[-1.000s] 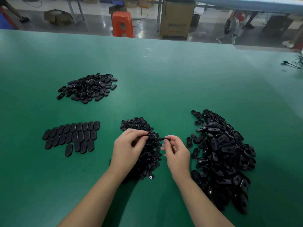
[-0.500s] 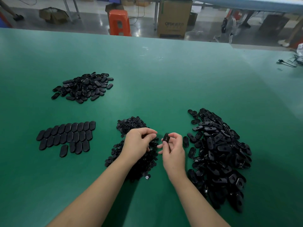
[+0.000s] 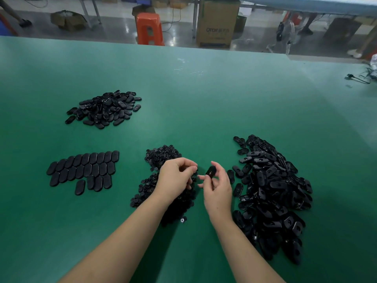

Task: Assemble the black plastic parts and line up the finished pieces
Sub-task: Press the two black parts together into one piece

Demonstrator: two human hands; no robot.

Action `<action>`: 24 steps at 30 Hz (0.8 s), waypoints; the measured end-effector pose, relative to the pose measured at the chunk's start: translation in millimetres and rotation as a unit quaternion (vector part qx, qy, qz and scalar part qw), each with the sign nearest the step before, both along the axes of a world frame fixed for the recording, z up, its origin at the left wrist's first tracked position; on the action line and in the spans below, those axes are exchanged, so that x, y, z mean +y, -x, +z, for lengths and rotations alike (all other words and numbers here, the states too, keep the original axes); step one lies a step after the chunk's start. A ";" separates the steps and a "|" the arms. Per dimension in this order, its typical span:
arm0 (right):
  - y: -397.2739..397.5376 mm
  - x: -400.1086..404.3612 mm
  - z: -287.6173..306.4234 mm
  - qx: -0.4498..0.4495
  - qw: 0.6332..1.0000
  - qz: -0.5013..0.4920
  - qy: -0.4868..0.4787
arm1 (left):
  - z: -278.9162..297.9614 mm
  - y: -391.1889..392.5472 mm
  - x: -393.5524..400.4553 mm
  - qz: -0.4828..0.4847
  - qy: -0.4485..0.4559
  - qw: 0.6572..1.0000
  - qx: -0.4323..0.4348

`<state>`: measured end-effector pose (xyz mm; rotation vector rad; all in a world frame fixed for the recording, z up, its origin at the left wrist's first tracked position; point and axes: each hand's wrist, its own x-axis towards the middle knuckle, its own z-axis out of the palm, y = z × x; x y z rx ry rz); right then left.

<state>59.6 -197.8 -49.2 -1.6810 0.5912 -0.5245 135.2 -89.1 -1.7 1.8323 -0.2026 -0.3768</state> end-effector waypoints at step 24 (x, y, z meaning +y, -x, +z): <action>-0.8 -1.7 0.8 0.052 0.997 -0.001 0.059 | -2.0 13.6 -25.2 0.006 -0.099 0.993 -0.058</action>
